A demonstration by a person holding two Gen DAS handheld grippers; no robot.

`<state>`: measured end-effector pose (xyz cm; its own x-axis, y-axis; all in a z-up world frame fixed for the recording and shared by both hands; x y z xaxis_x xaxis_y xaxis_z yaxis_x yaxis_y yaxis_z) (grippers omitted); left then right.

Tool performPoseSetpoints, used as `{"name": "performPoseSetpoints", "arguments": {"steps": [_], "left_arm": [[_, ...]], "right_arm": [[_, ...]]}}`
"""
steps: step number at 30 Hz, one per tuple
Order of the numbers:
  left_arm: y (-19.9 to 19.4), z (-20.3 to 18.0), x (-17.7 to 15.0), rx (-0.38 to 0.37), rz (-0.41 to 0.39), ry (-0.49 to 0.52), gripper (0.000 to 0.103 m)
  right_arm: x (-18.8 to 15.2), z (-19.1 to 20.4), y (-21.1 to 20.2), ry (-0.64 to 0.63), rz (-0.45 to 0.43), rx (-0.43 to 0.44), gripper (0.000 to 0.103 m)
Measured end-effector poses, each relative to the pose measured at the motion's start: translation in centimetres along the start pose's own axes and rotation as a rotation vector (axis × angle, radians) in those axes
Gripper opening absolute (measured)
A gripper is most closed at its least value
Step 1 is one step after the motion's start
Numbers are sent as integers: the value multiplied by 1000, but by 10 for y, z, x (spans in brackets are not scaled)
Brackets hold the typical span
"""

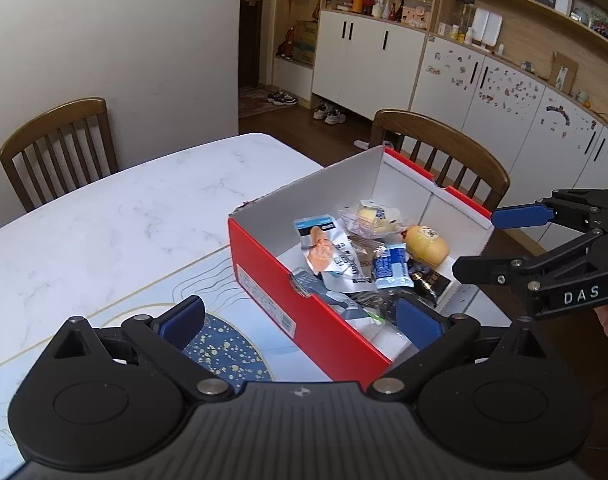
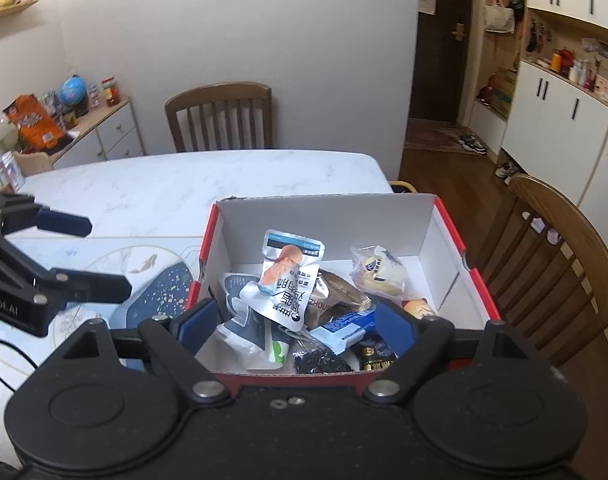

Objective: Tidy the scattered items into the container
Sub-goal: 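Open both grippers and withdraw them from the shoebox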

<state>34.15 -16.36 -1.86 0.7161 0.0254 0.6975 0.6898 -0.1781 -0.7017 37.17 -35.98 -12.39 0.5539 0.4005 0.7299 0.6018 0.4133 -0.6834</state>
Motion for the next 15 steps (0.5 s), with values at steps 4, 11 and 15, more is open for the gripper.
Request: {"name": "performPoseSetpoints", "arguments": {"steps": [4, 11, 15], "left_arm": [[-5, -1, -3, -17, -13, -3, 103], [-12, -2, -7, -33, -26, 9, 103], [-12, 0, -13, -25, -26, 17, 103]], "right_arm": [[-3, -1, -8, 28, -22, -23, 87], [-11, 4, -15, 46, -41, -54, 88], [-16, 8, -15, 54, -31, -63, 88]]}}
Point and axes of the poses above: each gripper's, at about its wrist camera, not at the fingertips, and y roughly the way its jaws point, z to its left, x to its top, the point moved 8 cm from there along y, roughly the way its jaws point, and after that the axes turned 5 degrees about -y, right-handed, at the moved point
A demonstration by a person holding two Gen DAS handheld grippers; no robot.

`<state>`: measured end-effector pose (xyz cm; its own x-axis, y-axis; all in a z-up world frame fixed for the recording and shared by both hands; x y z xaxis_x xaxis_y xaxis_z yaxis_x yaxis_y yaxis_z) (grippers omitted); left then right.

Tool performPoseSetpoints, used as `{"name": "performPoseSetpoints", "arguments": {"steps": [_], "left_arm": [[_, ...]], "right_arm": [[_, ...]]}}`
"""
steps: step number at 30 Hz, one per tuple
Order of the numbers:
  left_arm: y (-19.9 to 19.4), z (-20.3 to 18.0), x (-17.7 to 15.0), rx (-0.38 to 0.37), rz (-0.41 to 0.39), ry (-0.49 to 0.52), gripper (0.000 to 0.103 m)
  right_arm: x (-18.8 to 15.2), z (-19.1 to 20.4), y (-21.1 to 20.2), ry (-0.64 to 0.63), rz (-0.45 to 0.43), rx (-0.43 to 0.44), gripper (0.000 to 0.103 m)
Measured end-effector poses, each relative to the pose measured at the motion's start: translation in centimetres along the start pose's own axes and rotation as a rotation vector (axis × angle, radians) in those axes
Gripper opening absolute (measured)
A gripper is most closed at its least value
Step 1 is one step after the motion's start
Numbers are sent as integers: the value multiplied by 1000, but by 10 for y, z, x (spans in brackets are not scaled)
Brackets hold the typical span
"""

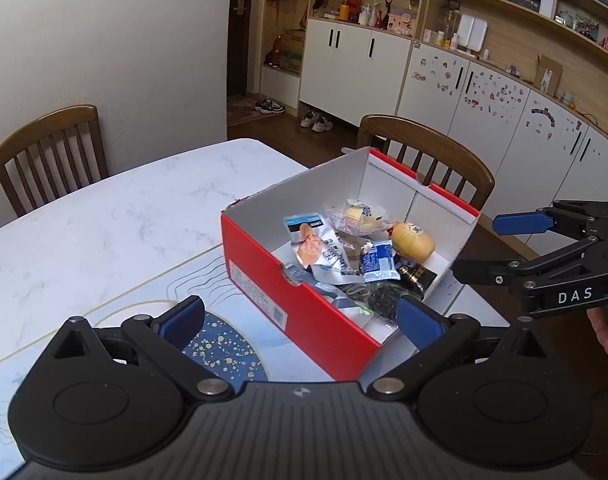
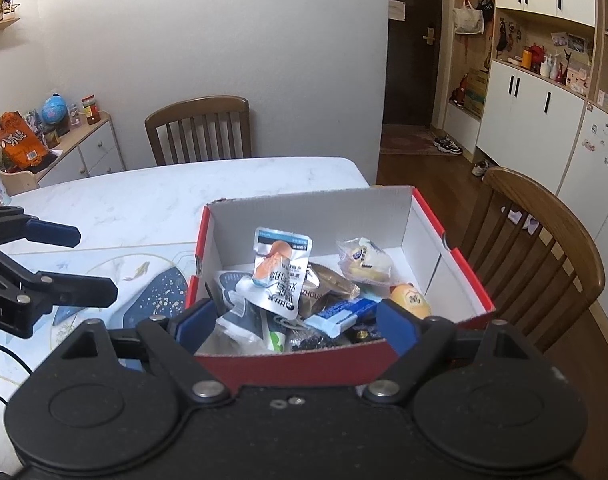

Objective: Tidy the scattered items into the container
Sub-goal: 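Open both grippers and withdraw them from the shoebox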

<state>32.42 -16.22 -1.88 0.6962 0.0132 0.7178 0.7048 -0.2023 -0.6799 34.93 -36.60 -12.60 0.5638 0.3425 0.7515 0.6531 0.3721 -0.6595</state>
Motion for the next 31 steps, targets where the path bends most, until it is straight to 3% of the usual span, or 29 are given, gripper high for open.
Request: {"name": "performPoseSetpoints", "arguments": {"steps": [31], "left_arm": [[-2, 10, -17, 27, 16, 0, 103]], "right_arm": [[-14, 10, -7, 32, 15, -42, 88]]}}
Point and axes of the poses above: each gripper's, at about its wrist camera, not at the fingertips, and y roughly the way its jaws point, z to its left, x to its top, the point moved 8 cm from there along y, roughly the way its jaws point, and after that the axes turned 5 degrees about -y, right-handed, at the moved point
